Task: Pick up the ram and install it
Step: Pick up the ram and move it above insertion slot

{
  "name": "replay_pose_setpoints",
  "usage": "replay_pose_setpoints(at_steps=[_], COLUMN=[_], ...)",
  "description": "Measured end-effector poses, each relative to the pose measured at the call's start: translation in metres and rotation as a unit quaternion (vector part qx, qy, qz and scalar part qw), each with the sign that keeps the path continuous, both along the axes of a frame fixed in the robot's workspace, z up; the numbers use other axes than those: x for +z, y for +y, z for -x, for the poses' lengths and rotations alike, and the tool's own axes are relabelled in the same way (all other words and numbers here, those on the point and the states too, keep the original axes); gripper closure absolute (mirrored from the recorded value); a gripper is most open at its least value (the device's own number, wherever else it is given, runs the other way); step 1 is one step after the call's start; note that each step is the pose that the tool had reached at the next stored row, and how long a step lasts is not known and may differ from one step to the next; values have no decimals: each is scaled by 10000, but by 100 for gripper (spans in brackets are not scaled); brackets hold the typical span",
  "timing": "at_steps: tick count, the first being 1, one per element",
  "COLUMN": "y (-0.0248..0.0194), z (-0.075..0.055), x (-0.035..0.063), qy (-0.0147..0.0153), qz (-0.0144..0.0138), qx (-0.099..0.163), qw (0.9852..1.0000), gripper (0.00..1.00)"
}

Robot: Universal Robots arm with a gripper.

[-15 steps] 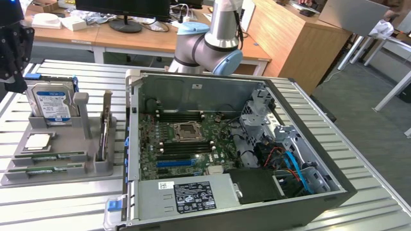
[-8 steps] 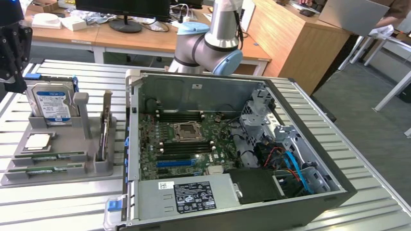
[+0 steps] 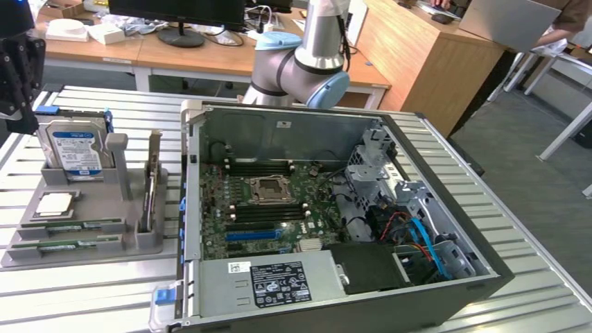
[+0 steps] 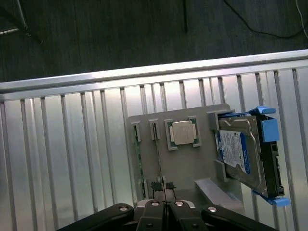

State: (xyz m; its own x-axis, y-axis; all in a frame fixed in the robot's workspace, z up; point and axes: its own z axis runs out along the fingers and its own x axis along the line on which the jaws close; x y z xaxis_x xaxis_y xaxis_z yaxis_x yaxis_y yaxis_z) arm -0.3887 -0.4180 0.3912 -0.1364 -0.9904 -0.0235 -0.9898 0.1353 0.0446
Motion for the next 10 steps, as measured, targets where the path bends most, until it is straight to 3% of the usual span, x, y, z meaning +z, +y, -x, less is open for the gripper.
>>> replay_pose_setpoints(at_steps=[10], y=[1], z=[-1], x=[0], qy=[-1], qz=[0], qx=[113], qw=[9999], gripper=[90])
